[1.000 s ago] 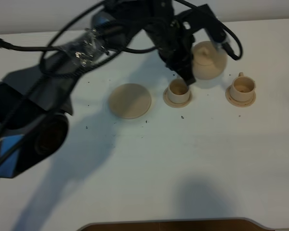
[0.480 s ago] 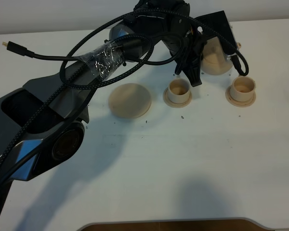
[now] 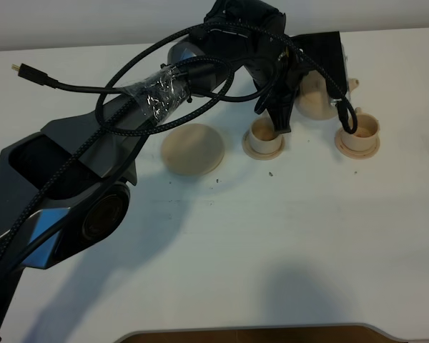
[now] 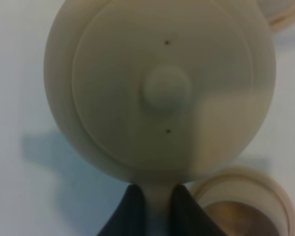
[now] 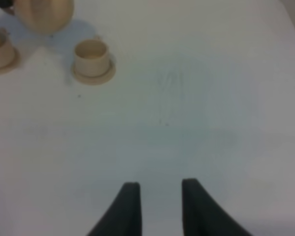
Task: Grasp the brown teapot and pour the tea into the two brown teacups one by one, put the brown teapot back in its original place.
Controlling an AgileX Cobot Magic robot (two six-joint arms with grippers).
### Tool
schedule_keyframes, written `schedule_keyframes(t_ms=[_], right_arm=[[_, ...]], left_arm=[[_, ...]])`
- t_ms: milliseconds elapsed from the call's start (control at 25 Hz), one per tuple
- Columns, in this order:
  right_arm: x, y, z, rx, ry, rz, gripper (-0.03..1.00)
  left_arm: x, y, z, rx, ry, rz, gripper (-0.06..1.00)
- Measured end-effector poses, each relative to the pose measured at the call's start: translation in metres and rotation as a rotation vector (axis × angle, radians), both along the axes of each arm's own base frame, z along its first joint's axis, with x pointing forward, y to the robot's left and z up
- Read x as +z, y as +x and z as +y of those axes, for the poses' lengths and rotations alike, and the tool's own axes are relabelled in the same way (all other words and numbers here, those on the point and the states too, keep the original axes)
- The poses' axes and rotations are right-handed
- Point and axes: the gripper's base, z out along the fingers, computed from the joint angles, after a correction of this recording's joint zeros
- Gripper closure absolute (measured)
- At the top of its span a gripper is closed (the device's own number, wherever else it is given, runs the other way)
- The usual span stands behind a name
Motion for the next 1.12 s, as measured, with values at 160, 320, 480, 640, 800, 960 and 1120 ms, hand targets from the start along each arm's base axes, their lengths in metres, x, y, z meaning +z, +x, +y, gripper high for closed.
schedule_keyframes(t_ms=[160,320,480,640,800,960,1120], right_arm=[[0.0,0.0,0.0,0.0,0.0,0.0,0.74],[0.0,0.0,0.0,0.0,0.001,0.0,0.74],[0.0,0.0,0.0,0.0,0.001,0.0,0.74],[0.0,0.0,0.0,0.0,0.001,0.0,0.74],[0.0,0.0,0.0,0.0,0.001,0.0,0.74],[0.0,0.0,0.0,0.0,0.0,0.0,0.74],[0.0,0.0,0.0,0.0,0.0,0.0,0.74]], left_arm=[[-0.0018,-0.0008,-0.0012,-0.006,0.004,0.002,0.83],[-0.0027,-0.0012,-0.0009,-0.006,0.009,0.008,0.83],[-0.0032,-0.0017,0.0001,-0.017,0.027,0.011,0.83],[-0.0031,-0.0004,0.002,-0.054,0.066,-0.015,0.83],[-0.0025,0.0013,0.0024,-0.111,0.099,-0.053,0.83],[-0.0002,0.0043,-0.0003,-0.168,0.096,-0.111,0.83],[0.0009,0.0047,-0.0026,-0.21,0.102,-0.143,0.83]])
